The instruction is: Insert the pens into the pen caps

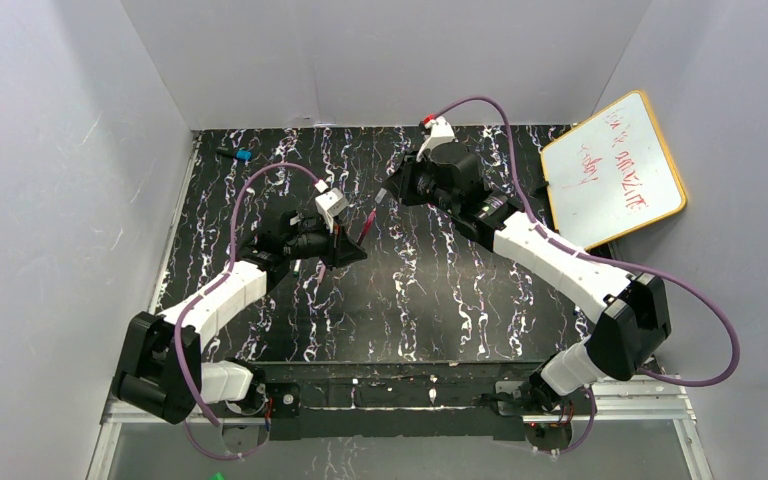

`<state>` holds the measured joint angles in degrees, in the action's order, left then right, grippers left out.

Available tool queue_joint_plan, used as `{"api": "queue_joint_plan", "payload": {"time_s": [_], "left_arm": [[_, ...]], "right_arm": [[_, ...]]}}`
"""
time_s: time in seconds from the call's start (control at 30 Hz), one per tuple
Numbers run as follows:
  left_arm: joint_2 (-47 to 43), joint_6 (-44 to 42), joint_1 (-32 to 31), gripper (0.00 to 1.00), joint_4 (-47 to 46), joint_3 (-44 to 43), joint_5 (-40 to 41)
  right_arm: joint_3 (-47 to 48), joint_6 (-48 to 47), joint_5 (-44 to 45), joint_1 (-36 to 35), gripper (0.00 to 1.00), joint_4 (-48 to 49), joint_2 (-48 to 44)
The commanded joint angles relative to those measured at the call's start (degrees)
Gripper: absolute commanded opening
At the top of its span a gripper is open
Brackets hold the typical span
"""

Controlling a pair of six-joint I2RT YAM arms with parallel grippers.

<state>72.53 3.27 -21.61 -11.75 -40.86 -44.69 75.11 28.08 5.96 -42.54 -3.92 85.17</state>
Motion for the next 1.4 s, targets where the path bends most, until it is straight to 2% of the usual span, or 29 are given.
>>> {"api": "queue_joint_plan", "payload": {"time_s": [0.0, 0.8, 1.37], "left_arm": [[-2.04, -0.41, -0.1, 0.0, 0.27, 0.13, -1.13], [-1.96, -1.28, -0.1, 0.0, 1.36, -0.39, 0.59], [-2.52, -1.73, -0.11, 0.0, 1.97, -0.71, 2.12]], "right_arm": [[-0.58, -0.67, -0.78, -0.1, 0.17, 3.07, -2.33], [-3.13, 0.43, -4.19, -2.03, 0.17, 1.74, -2.05], [-6.16, 1.45, -3.52, -7.47, 0.17, 0.21, -2.11]]}}
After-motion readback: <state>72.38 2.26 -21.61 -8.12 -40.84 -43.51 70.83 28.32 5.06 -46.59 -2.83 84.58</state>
